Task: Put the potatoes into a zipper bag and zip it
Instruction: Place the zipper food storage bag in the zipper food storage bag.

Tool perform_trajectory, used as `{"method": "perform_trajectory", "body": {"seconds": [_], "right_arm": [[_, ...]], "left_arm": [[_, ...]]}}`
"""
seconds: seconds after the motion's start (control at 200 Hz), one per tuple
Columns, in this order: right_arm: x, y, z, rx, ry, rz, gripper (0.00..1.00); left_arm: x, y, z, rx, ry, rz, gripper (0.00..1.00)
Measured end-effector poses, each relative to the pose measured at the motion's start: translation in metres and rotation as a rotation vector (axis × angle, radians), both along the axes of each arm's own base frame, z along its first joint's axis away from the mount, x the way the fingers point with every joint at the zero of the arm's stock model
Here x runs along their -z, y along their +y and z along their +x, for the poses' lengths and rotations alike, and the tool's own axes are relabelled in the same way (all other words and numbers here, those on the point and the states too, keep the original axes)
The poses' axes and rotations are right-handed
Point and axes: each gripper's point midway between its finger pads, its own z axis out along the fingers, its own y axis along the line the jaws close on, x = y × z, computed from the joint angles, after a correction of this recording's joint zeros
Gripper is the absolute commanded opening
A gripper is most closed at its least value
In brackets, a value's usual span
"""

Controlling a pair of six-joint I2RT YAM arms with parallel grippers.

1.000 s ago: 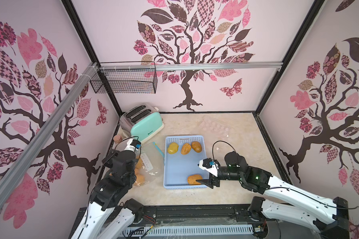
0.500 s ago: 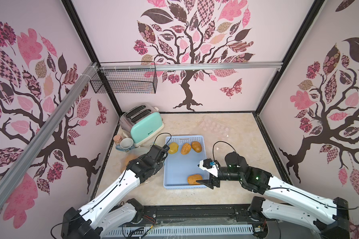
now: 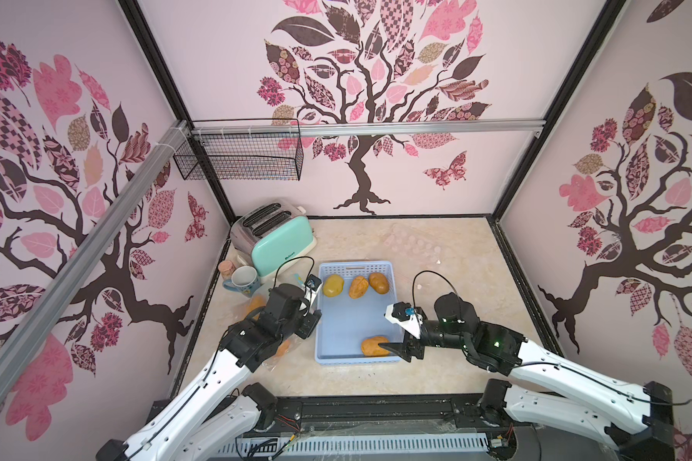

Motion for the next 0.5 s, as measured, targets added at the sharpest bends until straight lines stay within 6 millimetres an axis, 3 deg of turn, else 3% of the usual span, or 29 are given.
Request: {"method": "perform_trajectory", "body": {"seconds": [0.14, 0.25, 0.37, 0.5], "right_arm": [[0.003, -0.01, 0.012, 0.116, 0.041, -0.012, 0.81], [0.004, -0.023, 0.032, 0.269, 0.062, -0.039, 0.87], [0.007, -0.041, 0.068, 0.462, 0.093, -0.071, 0.85], [0.032, -0.085, 0.123, 0.725, 0.145, -0.136, 0.83]], "left_arm": [[-0.043, -0.003, -0.01, -0.008, -0.117, -0.202, 0.64], [-0.061, 0.0, -0.019, -0.024, -0.158, -0.316, 0.64], [-0.061, -0.001, -0.024, -0.022, -0.14, -0.347, 0.64], [-0.046, -0.001, -0.024, -0.029, -0.106, -0.324, 0.64]]}}
